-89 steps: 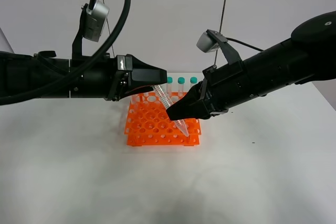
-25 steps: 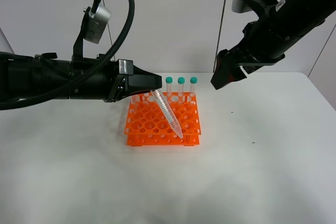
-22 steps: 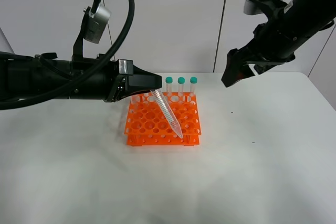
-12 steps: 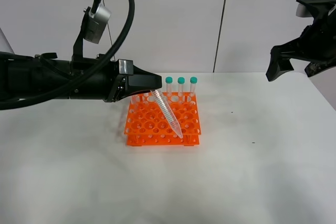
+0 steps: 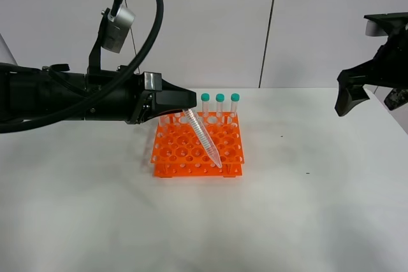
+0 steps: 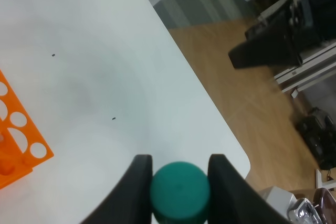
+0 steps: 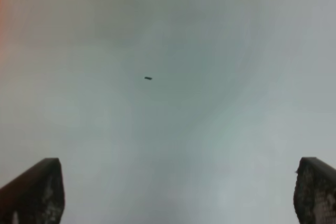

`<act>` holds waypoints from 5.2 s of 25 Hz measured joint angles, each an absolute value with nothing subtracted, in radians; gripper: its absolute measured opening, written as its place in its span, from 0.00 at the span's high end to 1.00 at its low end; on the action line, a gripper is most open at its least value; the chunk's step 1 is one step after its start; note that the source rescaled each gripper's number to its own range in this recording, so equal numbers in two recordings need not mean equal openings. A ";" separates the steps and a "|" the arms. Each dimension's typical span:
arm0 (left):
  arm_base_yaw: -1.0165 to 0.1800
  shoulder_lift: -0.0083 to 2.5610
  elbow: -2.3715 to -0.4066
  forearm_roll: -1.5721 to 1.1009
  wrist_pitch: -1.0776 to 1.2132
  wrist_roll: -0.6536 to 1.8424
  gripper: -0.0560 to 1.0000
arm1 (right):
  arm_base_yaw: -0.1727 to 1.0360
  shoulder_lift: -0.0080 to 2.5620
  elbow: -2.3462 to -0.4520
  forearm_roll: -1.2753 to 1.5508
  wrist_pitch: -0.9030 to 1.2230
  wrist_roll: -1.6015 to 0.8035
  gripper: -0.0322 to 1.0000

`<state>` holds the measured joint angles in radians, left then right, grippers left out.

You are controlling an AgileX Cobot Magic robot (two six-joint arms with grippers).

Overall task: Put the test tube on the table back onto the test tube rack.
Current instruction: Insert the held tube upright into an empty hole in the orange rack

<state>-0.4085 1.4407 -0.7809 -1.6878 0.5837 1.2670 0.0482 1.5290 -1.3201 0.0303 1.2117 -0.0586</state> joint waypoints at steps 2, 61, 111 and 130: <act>-0.409 1.441 -0.781 -1.688 0.584 1.267 0.93 | 0.048 1.475 -1.245 0.030 1.211 -0.059 0.03; -0.409 1.266 -0.902 -1.633 0.585 1.172 0.93 | 0.048 -0.007 -0.501 0.027 1.022 -0.064 0.04; -0.491 1.814 -1.094 0.113 -0.307 -0.068 0.93 | 0.048 -0.007 -0.501 0.028 1.022 -0.064 0.04; -0.471 1.853 -1.025 0.113 -0.426 -0.069 0.93 | 0.048 -0.007 -0.501 0.031 1.021 -0.064 0.04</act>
<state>-0.4713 1.8527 -1.0249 0.1131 -0.4262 -0.0688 0.0482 -0.0068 -0.5012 0.0308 1.0215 -0.0636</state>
